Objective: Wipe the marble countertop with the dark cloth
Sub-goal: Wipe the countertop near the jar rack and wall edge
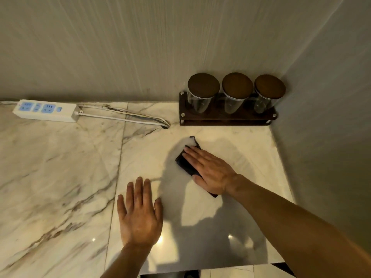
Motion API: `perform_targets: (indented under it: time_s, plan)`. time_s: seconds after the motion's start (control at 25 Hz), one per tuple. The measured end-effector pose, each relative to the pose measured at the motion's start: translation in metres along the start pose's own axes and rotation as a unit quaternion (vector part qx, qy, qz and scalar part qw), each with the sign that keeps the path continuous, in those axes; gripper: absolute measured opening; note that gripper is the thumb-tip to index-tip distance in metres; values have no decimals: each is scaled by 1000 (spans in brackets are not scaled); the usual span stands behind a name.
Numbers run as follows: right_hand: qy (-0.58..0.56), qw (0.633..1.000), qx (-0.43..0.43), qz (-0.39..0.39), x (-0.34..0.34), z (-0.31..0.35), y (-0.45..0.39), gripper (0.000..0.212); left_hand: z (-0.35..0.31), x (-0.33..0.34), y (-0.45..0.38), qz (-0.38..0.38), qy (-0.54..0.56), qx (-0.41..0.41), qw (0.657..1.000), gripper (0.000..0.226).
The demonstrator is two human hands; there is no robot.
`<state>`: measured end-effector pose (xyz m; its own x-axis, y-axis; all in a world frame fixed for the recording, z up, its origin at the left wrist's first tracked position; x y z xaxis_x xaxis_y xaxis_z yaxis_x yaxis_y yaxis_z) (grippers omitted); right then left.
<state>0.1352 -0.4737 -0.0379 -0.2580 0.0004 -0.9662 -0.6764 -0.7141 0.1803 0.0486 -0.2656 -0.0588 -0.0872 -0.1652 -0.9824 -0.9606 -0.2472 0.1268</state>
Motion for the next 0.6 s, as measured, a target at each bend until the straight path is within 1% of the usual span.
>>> perform_targets:
  time_s: [0.12, 0.36, 0.48, 0.6]
  plan:
    - [-4, 1000, 22, -17, -6, -11, -6, 69, 0, 0, 0, -1, -9, 1, 1000, 63]
    - [-5, 991, 124, -49, -9, -34, -16, 67, 0, -1, 0, 3, -8, 1, 1000, 63]
    - [-27, 981, 183, -65, -6, -42, -16, 66, 0, 0, -1, 5, -8, 1, 1000, 63]
    - [-68, 962, 248, -90, -6, -48, -18, 66, 0, 0, -1, 7, -10, 1, 1000, 62]
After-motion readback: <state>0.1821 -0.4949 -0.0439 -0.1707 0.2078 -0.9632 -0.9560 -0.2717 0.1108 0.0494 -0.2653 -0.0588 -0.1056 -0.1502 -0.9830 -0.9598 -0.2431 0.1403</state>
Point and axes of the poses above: each hand's wrist, its own y-axis away from the middle knuckle, its own x-axis out of the palm, z = x × y, the point moved 6 cm from there along -y, towards the middle knuckle, and after that the axes turned 13 degrees about -x, right-handed, at the moved point
